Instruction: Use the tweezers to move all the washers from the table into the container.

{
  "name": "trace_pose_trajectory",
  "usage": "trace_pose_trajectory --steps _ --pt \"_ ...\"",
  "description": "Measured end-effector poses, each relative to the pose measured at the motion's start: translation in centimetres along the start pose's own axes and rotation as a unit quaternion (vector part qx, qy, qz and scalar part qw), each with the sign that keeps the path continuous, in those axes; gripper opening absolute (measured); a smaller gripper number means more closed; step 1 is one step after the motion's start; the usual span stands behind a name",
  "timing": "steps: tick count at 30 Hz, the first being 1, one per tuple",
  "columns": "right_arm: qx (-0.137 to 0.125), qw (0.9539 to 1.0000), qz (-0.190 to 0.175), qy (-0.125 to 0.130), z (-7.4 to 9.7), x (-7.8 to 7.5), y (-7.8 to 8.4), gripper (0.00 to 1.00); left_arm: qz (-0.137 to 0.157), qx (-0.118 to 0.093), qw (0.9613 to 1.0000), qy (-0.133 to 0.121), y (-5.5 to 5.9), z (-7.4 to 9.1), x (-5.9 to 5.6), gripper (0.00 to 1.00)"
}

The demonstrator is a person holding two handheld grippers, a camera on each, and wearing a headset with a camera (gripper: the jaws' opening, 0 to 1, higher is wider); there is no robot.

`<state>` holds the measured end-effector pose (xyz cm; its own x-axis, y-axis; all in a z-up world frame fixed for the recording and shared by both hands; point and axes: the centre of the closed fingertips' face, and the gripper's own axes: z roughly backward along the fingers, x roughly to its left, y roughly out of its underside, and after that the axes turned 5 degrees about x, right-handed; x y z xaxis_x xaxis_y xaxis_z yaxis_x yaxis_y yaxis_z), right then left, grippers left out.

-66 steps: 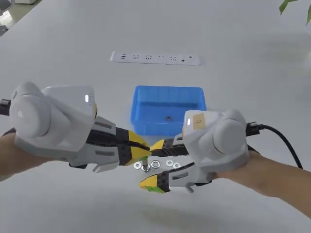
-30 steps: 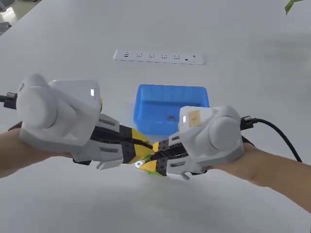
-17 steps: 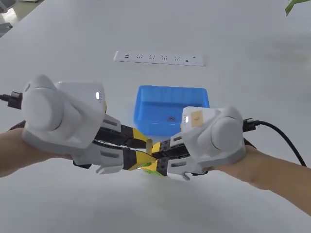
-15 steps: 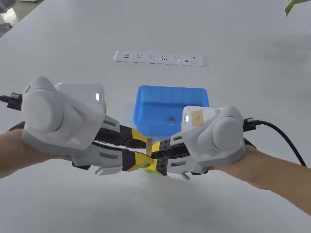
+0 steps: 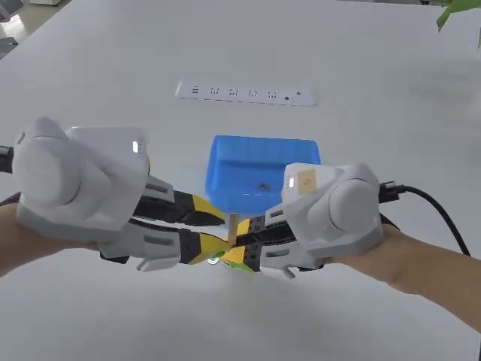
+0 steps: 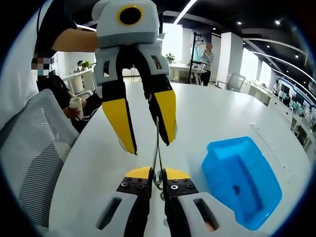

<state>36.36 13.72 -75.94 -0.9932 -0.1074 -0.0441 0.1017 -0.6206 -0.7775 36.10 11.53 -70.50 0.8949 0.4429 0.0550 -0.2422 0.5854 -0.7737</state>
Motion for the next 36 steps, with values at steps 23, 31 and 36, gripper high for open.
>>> trace_pose_trajectory --steps 23,31,36 --pt "0.018 0.9996 0.018 -0.008 5.1 0.4 -0.6 0.09 0.058 -0.021 0.9973 -0.039 2.0 3.0 -1.4 0.45" --pt "0.007 0.9997 0.024 -0.003 6.5 -0.5 -2.5 0.09 0.071 -0.028 0.9958 -0.051 2.5 3.3 -1.7 0.49" --pt "-0.003 0.9993 0.036 0.012 7.8 -2.3 -4.4 0.09 0.074 -0.035 0.9949 -0.059 2.9 3.5 -1.8 0.56"
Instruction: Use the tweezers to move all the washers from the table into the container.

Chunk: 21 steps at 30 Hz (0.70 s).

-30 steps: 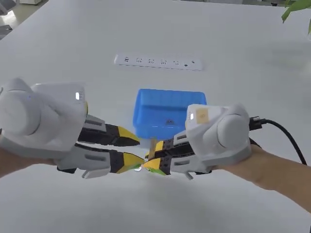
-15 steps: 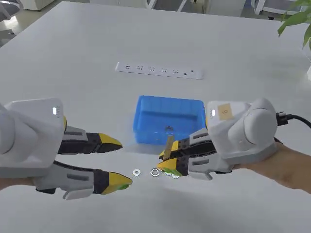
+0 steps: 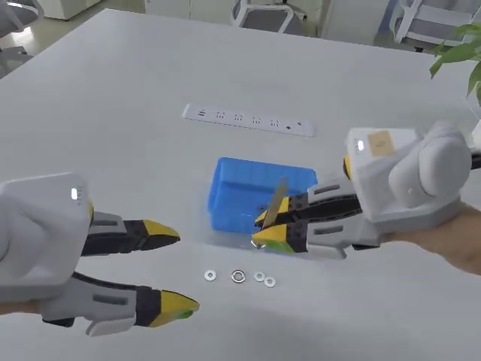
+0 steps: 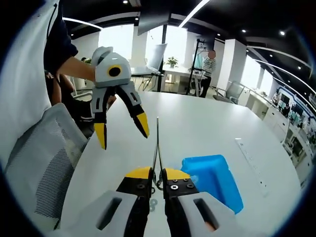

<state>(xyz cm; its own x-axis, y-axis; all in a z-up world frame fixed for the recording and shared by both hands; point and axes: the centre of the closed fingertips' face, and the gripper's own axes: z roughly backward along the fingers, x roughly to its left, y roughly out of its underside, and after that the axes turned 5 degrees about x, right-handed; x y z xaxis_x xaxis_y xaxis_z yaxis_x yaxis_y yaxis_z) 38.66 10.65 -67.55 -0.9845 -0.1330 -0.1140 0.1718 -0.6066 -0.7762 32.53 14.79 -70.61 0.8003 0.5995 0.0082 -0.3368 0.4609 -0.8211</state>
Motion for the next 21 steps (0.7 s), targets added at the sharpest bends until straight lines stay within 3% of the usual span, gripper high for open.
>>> trace_pose_trajectory --steps 5,11,16,21 --pt "-0.010 0.9996 -0.004 0.027 1.0 -2.9 -0.6 0.09 0.006 -0.004 0.9999 -0.011 0.4 0.1 0.3 0.66" --pt "-0.008 0.9980 -0.020 0.060 1.0 -6.7 0.5 0.09 0.008 0.004 0.9998 -0.016 0.8 0.1 0.4 0.72" --pt "0.003 0.9973 -0.026 0.068 -0.3 -8.2 1.9 0.09 0.008 0.002 0.9999 -0.011 0.6 0.2 -0.1 0.73" --pt "0.017 0.9970 -0.030 0.070 -1.7 -9.0 3.3 0.09 0.017 0.014 0.9995 -0.022 1.2 -0.2 0.3 0.82"
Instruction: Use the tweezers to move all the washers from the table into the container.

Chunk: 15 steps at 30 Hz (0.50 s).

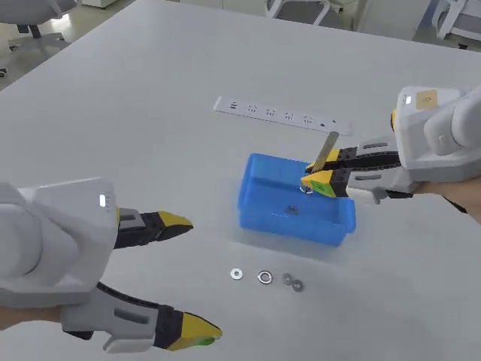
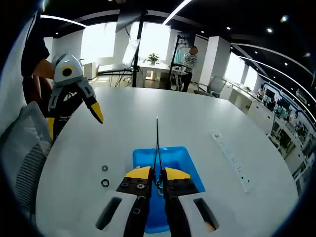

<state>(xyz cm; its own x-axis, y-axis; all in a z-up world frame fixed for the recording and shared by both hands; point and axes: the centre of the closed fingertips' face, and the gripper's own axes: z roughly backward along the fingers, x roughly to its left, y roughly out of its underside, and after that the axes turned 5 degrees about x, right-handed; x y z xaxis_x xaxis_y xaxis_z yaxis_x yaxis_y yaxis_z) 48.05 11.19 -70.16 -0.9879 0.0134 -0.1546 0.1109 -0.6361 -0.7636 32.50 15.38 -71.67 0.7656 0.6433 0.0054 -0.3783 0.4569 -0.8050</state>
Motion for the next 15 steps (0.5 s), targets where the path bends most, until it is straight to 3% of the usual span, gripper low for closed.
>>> trace_pose_trajectory --steps 7,15 --pt "0.017 0.9998 -0.008 0.003 -2.0 -0.8 1.7 0.09 0.013 0.011 0.9998 -0.001 0.8 -0.2 -0.3 0.90" --pt "0.026 0.9996 -0.012 -0.002 -3.4 -0.9 2.7 0.09 0.025 0.016 0.9995 -0.006 1.6 0.2 -0.4 0.89"
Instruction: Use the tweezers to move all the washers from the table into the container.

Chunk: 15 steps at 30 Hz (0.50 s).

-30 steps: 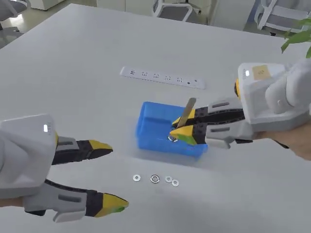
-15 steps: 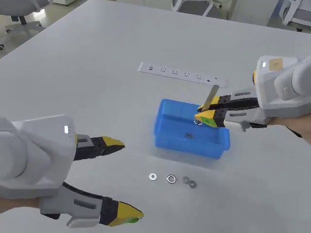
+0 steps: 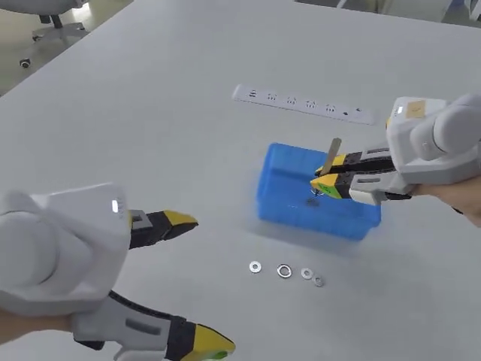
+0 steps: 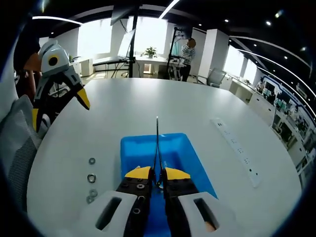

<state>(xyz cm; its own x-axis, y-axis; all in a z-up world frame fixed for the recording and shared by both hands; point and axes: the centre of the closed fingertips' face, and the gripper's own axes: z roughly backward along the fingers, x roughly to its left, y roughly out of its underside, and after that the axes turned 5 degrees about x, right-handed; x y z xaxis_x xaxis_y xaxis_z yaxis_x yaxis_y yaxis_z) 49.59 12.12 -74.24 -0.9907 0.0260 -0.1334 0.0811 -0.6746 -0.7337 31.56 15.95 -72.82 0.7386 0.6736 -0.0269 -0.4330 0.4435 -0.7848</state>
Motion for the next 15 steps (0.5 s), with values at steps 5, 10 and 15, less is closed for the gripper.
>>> trace_pose_trajectory --steps 5,10,15 --pt "0.000 1.0000 -0.006 -0.004 -0.44 0.10 0.26 0.09 0.006 0.007 1.0000 0.001 0.48 0.16 -0.23 0.89" --pt "0.004 0.9999 -0.009 -0.008 -0.93 0.49 0.81 0.09 0.009 0.010 0.9999 -0.002 0.56 0.26 -0.12 0.89" --pt "0.003 0.9999 -0.013 -0.006 -1.00 0.44 0.91 0.09 0.009 0.010 0.9999 -0.004 0.40 0.32 0.21 0.88"
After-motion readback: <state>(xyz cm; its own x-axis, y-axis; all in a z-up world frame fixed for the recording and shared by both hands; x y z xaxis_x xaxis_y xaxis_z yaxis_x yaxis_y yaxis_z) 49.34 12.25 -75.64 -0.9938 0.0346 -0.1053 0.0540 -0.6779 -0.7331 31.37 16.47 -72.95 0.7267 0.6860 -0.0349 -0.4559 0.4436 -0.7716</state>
